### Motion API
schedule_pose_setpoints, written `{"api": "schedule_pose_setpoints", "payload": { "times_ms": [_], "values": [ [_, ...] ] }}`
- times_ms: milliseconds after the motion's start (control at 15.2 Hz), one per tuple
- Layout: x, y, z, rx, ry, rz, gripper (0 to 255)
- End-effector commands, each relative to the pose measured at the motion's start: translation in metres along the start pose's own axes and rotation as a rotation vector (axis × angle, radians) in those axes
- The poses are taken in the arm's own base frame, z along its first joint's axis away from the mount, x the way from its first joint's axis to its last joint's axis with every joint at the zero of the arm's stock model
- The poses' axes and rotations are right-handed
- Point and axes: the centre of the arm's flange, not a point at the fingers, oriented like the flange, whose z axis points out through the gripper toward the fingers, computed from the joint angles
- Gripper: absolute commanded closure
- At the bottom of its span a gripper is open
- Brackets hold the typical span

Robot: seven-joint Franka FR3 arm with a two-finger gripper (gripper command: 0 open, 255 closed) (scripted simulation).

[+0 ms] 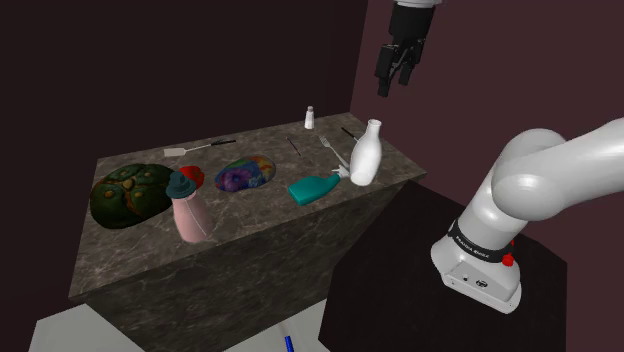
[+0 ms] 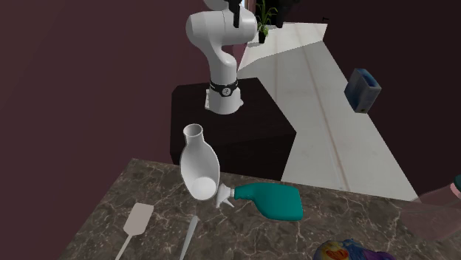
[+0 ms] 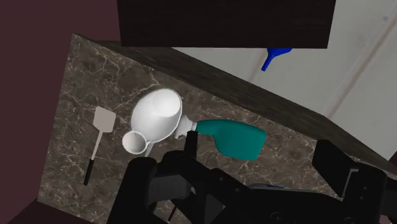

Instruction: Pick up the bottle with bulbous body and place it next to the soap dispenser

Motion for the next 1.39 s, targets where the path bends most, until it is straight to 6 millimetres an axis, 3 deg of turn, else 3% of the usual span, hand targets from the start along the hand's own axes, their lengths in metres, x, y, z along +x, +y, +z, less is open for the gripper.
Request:
{"api": "schedule_pose_setpoints", "payload": {
  "times_ms": [0,1320],
  "values": [
    [0.0,0.0,0.0,0.0,0.0,0.0,0],
    [0.104,0.166,0.178,0.064,-0.02,0.047,0]
  ]
}}
